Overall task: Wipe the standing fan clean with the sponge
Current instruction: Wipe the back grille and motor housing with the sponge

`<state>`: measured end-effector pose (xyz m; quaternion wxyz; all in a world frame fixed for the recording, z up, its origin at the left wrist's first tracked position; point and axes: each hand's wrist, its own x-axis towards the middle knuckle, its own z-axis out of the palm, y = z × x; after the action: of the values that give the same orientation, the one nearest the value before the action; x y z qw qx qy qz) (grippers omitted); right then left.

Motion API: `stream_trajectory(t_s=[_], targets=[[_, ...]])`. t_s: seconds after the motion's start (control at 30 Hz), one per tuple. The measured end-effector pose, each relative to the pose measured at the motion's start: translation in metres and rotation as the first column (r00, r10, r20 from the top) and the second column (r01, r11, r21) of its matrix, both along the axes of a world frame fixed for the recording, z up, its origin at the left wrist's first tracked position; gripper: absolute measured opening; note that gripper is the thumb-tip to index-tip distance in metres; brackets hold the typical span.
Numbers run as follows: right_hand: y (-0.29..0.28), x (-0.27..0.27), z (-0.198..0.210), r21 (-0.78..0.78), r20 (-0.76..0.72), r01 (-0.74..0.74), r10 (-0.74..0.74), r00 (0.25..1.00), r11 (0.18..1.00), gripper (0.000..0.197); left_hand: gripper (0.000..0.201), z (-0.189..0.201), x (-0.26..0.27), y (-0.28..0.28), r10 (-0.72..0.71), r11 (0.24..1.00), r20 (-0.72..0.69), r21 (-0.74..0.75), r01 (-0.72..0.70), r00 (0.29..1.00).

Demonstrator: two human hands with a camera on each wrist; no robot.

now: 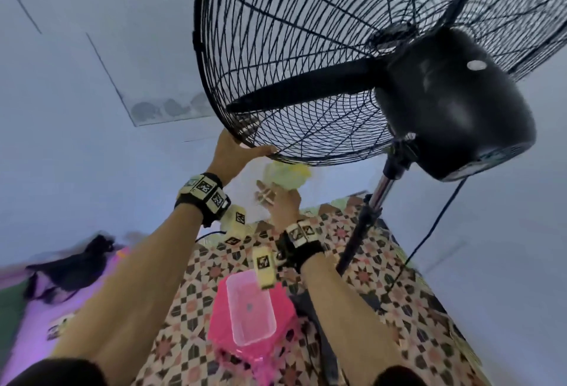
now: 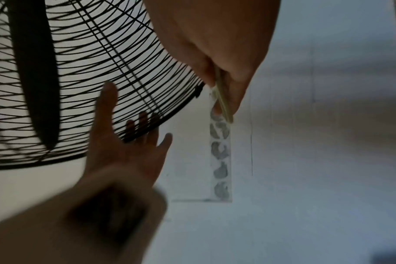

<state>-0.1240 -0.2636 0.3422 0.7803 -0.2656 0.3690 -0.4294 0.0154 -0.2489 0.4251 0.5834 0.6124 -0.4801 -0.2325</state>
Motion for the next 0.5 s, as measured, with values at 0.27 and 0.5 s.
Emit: stream_trajectory(t_s=[0.27,0.5], targets=[[-0.015,-0.013,-0.017,0.033,-0.096,0.193,-0.189,0.977,0.981,0.029,0.085,-0.004,-0.001,-0.001,0.002,1.0,-0.005,-0.022,-0.002,1.0],[0.037,0.0,0.016,-0.207,-0.028,-0.16,0.158,0.987,0.965,0.013,0.103,0.002,0.002,-0.005,-0.02,0.999,-0.002,-0.037,0.02,1.0]])
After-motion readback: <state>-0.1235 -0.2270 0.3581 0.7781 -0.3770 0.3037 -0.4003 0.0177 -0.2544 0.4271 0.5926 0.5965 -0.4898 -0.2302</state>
